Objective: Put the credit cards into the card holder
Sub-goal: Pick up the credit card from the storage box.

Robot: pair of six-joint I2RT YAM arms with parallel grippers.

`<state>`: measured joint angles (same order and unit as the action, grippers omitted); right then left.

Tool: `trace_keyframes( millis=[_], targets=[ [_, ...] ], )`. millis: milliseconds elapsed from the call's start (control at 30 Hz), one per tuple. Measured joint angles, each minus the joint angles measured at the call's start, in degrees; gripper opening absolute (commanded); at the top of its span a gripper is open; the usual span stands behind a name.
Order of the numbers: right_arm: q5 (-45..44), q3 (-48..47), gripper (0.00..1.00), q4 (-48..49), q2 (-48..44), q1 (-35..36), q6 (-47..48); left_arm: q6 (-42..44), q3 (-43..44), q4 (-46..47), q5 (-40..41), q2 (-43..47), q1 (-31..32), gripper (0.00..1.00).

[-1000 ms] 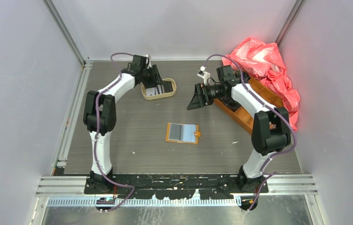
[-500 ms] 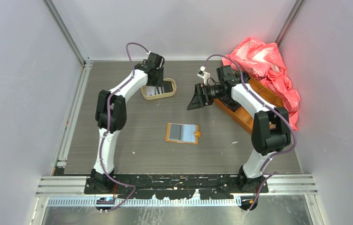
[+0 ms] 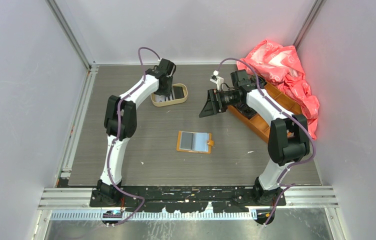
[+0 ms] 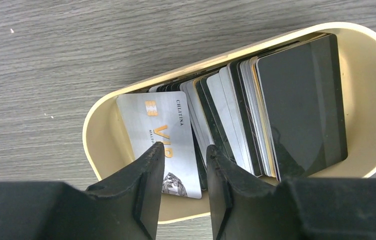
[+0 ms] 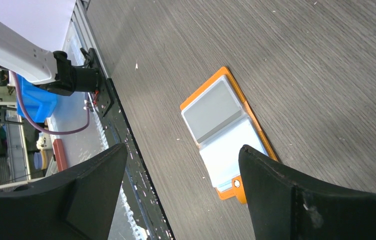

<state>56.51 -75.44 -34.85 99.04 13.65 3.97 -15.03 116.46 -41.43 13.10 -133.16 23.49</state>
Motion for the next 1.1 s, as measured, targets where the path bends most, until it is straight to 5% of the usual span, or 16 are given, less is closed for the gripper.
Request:
trace_keyframes(
  millis=[367,1100],
  targets=[
    [0.2,0.0,0.87,0.0,0.0,0.0,0.0,0.7,0.0,-0.3,0.1,-0.4,-0.4,0.23],
    [0.9,-0.2,0.87,-0.4,0.0,0.0,0.0,2.3,-0.4,-0.3,0.9,-0.1,-0.7,0.18]
  ],
)
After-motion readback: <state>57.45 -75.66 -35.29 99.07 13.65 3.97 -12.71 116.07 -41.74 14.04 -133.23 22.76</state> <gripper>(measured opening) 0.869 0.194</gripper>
